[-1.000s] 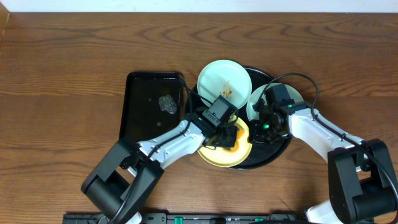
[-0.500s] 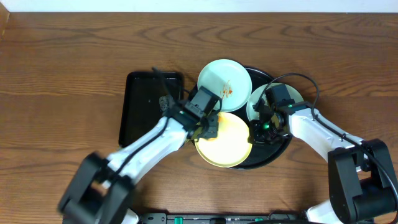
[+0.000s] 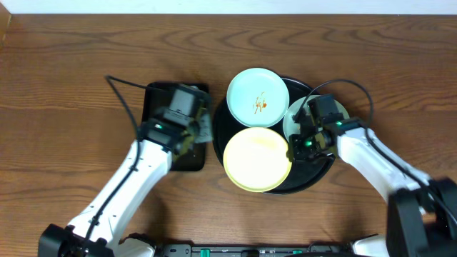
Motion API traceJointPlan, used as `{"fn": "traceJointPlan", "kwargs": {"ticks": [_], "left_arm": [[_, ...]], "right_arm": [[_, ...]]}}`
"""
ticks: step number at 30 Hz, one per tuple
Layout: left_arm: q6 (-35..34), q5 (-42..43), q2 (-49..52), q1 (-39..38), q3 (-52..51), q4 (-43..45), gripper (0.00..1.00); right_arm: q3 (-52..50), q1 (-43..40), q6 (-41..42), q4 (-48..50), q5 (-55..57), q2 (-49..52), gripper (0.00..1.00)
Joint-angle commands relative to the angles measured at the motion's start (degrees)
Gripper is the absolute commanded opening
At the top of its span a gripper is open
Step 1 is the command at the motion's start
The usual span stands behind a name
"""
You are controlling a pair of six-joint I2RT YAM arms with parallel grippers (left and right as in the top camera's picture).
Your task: Clean dirty plates on tray and stack at the side
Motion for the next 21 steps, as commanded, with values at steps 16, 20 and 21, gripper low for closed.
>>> {"fn": "traceJointPlan", "kwargs": {"ticks": [16, 20, 21], "left_arm": [[6.2, 3.6, 8.2, 12.4, -0.5, 1.9, 0.08], [6.1, 3.7, 8.3, 12.4, -0.5, 1.9, 0.08], [6.1, 3.7, 8.3, 12.4, -0.5, 1.9, 0.08]], "right_arm": [[0.9, 17.0, -3.3, 3.3, 46.7, -13.3, 0.01], [1.7, 23.3, -3.3, 4.6, 54.5, -13.3, 0.01], [2.1, 24.8, -3.3, 4.7, 56.8, -13.3, 0.01]]}}
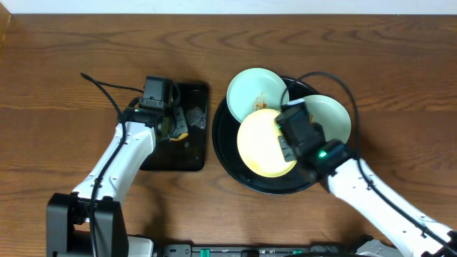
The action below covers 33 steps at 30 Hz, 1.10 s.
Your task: Clean dirty plates on tray and stack at the side
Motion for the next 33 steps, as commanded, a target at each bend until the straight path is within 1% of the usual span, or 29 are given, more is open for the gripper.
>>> {"fn": "traceJointPlan", "kwargs": {"ticks": [1, 5, 9, 14, 22, 24, 27, 29, 33], "left_arm": [[0.8, 0.3, 0.1, 0.2, -0.4, 0.1, 0.08], [0.8, 0.3, 0.1, 0.2, -0.4, 0.1, 0.08], [0.8, 0.3, 0.1, 0.2, -0.4, 0.1, 0.08], [0.8, 0.3, 0.1, 0.2, -0.4, 0.1, 0.08], [0.8, 0.3, 0.1, 0.2, -0.4, 0.1, 0.08], [0.8, 0.3, 0.1, 0.2, -0.4, 0.1, 0.08], [0.8, 0.3, 0.1, 0.2, -0.4, 0.1, 0.08], [0.8, 0.3, 0.1, 0.2, -0.4, 0.0, 0.08], [0.8, 0.3, 0.1, 0.2, -0.4, 0.0, 0.08]], "right_arm": [[2.5, 5.1, -0.5, 0.4, 13.8, -0.8, 0.01], [4.5, 9.6, -2.7, 0.4, 22.9, -0.8, 0.01], [5.9, 11.7, -5.4, 0.4, 29.5, -0.8, 0.01], [6.2, 11.8, -8.5, 0.8, 31.9, -0.8, 0.01], [6.2, 11.8, -8.5, 0.9, 31.9, -0.8, 0.01], [6.2, 11.8, -8.3, 0.9, 31.8, -0.8, 0.01], [6.2, 10.6, -4.7, 0.7, 29.5, -0.8, 0.01], [6.2, 8.5, -2.1, 0.4, 24.5, -0.8, 0.01], [6.2, 1.1, 3.3, 0.0, 13.1, -0.6, 0.01]]}}
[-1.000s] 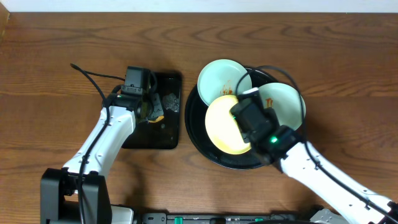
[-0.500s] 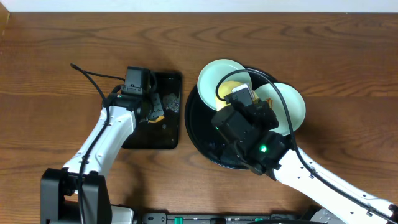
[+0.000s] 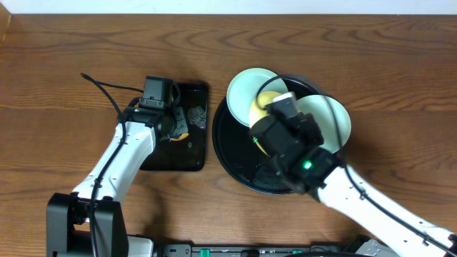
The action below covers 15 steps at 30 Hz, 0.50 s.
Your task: Clean dirty plates on tray and stack at the side
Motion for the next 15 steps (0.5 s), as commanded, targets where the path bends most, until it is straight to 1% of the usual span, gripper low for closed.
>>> {"fn": "traceJointPlan", "kwargs": {"ticks": [1, 5, 10, 15], "left_arm": [[0.8, -0.1, 0.1, 0.2, -0.4, 0.0, 0.08], [0.8, -0.1, 0.1, 0.2, -0.4, 0.0, 0.08], [0.8, -0.1, 0.1, 0.2, -0.4, 0.0, 0.08], [0.8, -0.1, 0.1, 0.2, -0.4, 0.0, 0.08]], "right_arm": [[1.4, -6.6, 6.6, -0.1, -10.3, -0.5, 0.01], [1.4, -16.1, 9.1, -0.2, -18.8, -0.5, 0.01], [1.4, -30.8, 9.3, -0.2, -32.2, -0.5, 0.01], [1.4, -44.9, 9.3, -0.2, -43.4, -0.6, 0.01]]}}
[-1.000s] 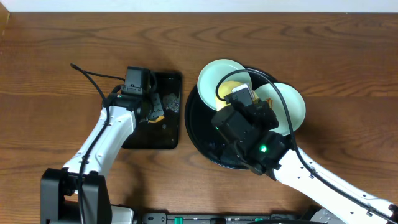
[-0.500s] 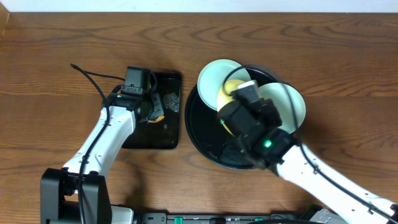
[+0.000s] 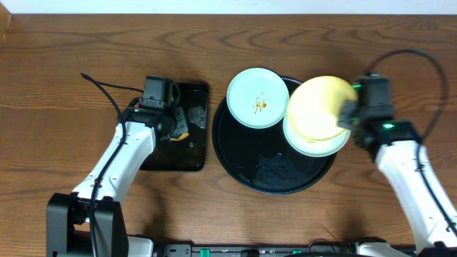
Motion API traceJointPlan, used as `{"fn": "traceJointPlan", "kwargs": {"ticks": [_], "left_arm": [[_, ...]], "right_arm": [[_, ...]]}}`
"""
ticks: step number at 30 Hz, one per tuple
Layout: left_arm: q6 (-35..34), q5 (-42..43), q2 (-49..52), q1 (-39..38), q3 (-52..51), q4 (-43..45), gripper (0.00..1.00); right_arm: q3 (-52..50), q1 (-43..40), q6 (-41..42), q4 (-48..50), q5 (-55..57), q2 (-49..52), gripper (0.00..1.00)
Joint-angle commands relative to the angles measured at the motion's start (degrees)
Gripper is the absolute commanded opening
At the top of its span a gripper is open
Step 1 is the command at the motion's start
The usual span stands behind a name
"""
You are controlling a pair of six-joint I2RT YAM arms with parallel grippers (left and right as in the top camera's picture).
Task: Clean dirty plates on tray and stack at the side
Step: 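Place the yellow plate on the table right of the round tray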
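Note:
My right gripper (image 3: 348, 113) is shut on the right rim of a yellow plate (image 3: 314, 107). It holds the plate tilted above a pale green plate (image 3: 321, 145) at the right edge of the round black tray (image 3: 243, 160). A pale blue plate (image 3: 258, 98) with an orange stain lies at the tray's back left. My left gripper (image 3: 177, 128) rests low over the square black tray (image 3: 161, 160) and looks open, with a grey scrubber (image 3: 194, 114) lying just beside it.
The brown wooden table (image 3: 71, 57) extends around both trays. A black cable (image 3: 107, 87) trails from the left arm across the table at the left. The right arm's cable (image 3: 421, 61) loops at the far right.
My right gripper has moved to the right with the yellow plate, from over the tray's middle to above the pale green plate at the tray's right edge. The left arm has not moved.
First the yellow plate lay at the tray's front, my right gripper at its right rim and my left gripper near the tray's left edge. Then the left gripper was back over the square tray, and the right held the plate lifted, then steeply tilted, now rightward.

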Motion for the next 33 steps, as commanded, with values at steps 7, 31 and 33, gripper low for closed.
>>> {"fn": "traceJointPlan", "kwargs": {"ticks": [7, 31, 33], "left_arm": [[0.8, -0.1, 0.1, 0.2, -0.4, 0.0, 0.08], [0.8, -0.1, 0.1, 0.2, -0.4, -0.3, 0.08], [0.8, -0.1, 0.1, 0.2, -0.4, -0.3, 0.08]], "right_arm": [[1.3, -22.8, 1.8, -0.5, -13.9, -0.5, 0.01], [1.3, -38.9, 1.8, 3.8, -14.7, 12.1, 0.13], [1.4, -39.0, 1.8, 4.1, -17.1, 12.1, 0.25]]}}
